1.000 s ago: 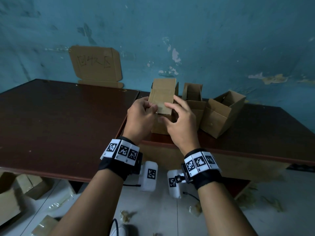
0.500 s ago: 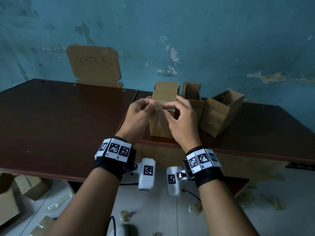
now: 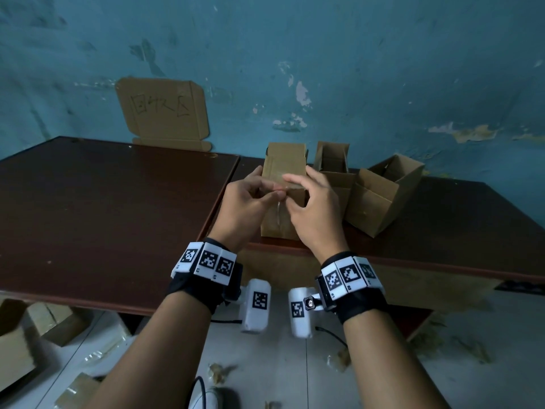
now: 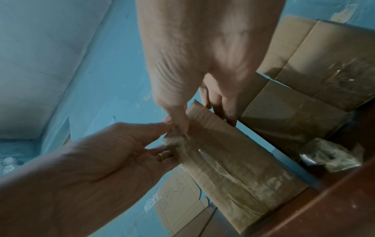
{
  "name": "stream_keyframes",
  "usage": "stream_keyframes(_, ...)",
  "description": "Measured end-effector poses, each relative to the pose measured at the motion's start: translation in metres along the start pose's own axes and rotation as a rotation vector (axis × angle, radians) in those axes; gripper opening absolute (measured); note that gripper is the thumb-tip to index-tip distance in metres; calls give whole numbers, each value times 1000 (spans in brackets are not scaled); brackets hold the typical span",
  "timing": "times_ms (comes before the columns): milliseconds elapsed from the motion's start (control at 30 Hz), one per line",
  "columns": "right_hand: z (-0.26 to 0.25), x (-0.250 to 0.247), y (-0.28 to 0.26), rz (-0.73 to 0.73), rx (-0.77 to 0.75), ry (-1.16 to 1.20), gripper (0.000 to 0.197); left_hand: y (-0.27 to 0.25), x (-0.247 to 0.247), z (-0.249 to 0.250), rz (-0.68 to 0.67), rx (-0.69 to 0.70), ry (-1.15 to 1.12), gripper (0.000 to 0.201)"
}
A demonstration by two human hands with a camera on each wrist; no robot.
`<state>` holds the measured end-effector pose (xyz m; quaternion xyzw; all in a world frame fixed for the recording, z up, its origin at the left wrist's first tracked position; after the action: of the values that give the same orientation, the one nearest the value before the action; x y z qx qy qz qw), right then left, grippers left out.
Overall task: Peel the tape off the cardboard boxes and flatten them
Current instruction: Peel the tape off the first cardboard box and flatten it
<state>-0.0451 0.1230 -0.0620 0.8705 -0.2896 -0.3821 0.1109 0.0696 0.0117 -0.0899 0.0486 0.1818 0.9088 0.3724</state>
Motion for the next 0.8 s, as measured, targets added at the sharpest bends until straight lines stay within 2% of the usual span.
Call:
stream_keyframes(233,0,-2,-5,101,-2,-42,41,2,7,-13,-41,-2,-79,9)
stream_keyframes(300,0,-1,-6,95,-14,-32,41,2,9,-18,-71,10,-149,7)
stream_keyframes(433,-2,1,-7,64,-43,25,24,1,10,-23,-91,-1,-207,28)
stream_keyframes(633,9,-3,1,59,-48,99,20,0,12,-21,-102,14,-244,15)
stream_keyframes(800,16,0,3,36,-15,144,26,2,14,-25,-120,16,-212,22)
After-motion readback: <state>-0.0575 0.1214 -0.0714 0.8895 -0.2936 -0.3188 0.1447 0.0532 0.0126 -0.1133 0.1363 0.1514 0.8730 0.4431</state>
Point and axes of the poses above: each hand's wrist, its own y-axis towards the middle knuckle, its own x-axis out of the palm, z = x × y, the point moved 9 cm from there along y, towards the middle knuckle, and after that the axes turned 10 degrees about -z, right-handed, at the moved point
